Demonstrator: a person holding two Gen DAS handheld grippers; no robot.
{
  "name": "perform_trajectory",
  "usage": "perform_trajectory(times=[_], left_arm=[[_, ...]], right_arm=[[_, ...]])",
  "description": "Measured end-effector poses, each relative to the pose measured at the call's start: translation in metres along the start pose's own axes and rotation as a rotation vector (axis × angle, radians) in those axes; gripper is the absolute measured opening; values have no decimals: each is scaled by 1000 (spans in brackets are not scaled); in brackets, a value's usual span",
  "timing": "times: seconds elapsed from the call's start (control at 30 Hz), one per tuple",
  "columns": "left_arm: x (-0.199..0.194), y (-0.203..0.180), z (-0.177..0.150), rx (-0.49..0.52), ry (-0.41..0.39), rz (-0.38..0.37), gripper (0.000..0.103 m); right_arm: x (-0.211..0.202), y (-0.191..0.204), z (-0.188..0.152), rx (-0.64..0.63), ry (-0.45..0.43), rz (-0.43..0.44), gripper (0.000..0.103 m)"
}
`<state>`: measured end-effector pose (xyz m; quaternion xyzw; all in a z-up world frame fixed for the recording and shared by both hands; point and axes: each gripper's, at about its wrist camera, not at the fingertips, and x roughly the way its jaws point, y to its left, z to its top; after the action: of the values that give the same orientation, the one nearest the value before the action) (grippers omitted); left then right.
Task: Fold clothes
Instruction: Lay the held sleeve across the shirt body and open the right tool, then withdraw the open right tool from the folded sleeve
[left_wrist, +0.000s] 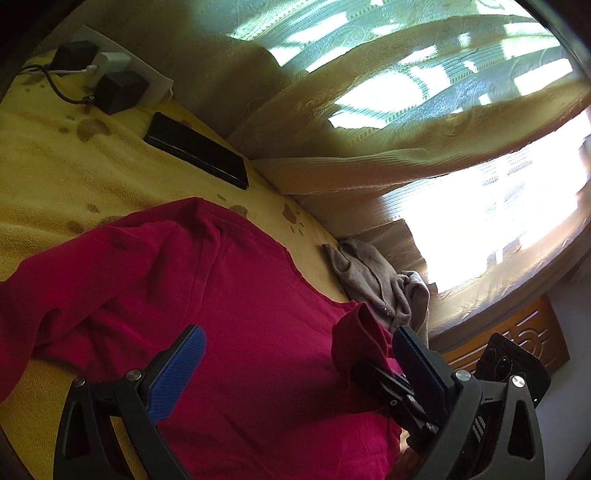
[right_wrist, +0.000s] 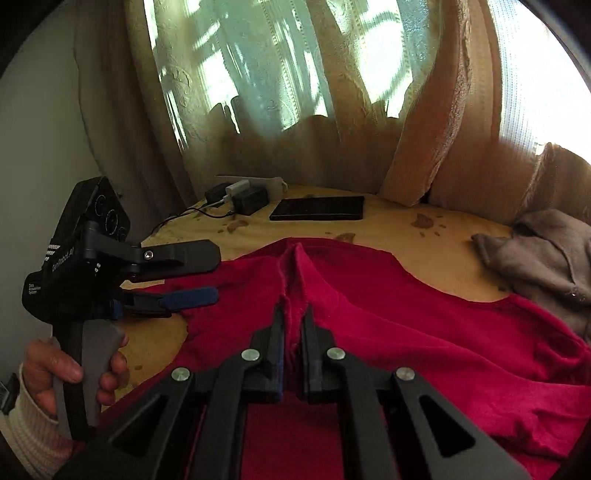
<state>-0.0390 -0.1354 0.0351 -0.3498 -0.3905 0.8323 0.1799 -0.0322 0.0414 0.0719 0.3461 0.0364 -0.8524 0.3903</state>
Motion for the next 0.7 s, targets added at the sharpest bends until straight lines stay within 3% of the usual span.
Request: perform_trajectory(times=[0.1,0.17,0.2,0.23,0.47,0.7], left_arm=[[5,5,-1,-11,13,-9,103],[7,6,-1,-8,17,1,103],[7,6,-2,-4,22,9,103],[8,6,-3,-1,27,16,103],[27,-10,-20,68,148,56,103],[52,-28,-34,116,248,127,103]], right_arm=[[13,7,-7,-16,73,65,17],[14,6,-12,-10,95,64,54],[9,4,-15,-6,89,61,82],[3,2,-17,-1,80,57,90],[-56,-20,-41,35,29,-11,90],[-75,-46,-73,126,64,-74,90]])
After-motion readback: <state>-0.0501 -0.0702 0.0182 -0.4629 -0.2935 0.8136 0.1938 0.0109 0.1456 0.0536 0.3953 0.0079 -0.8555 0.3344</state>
